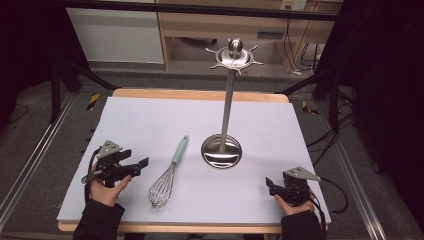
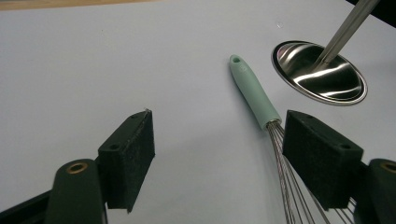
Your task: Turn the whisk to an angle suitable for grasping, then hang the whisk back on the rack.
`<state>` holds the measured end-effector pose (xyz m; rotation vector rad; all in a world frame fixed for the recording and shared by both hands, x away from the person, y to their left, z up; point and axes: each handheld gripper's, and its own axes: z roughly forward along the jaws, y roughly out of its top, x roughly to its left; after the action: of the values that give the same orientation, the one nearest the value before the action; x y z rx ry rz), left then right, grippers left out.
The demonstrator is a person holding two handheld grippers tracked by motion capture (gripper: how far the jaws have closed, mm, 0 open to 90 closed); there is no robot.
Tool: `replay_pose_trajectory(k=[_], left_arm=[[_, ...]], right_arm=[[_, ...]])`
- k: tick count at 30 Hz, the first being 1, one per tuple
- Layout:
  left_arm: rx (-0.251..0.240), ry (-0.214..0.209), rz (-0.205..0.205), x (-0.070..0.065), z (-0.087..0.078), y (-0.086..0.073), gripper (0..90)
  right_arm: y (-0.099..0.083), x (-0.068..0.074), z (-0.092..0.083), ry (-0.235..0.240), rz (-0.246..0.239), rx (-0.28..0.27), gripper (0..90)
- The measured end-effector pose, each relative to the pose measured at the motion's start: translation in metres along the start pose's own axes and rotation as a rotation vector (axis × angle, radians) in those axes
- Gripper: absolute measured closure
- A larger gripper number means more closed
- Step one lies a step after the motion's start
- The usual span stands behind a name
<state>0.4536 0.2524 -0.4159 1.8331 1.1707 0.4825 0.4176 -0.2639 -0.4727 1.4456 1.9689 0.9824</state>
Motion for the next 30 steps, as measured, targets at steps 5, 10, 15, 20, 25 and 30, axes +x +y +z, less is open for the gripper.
replay_pose_trajectory(k=[5,10,15,20,25,30], left_arm=[[0.005,-0.005,0.019,-0.006,0.004,0.007,26.1],[0.013,-0.014,0.046,-0.015,0.012,0.013,25.9],[0.023,-0.021,0.065,-0.022,0.018,0.020,25.8],[0.032,-0.029,0.082,-0.028,0.020,0.027,25.7],[0.045,-0.048,0.103,-0.034,0.026,0.034,26.1],[0.065,-0.052,0.115,-0.037,0.033,0.039,25.7]], right_arm=[[0.000,0.000,0.000,-0.004,-0.004,0.004,30.7],[0.000,0.000,0.001,-0.008,-0.010,0.011,30.4],[0.000,0.000,0.001,-0.009,-0.005,0.013,30.2],[0.000,0.000,0.001,-0.006,-0.001,0.014,29.8],[0.000,0.001,0.001,-0.012,-0.008,0.012,29.7],[-0.001,0.001,0.001,-0.011,-0.019,0.012,29.3]])
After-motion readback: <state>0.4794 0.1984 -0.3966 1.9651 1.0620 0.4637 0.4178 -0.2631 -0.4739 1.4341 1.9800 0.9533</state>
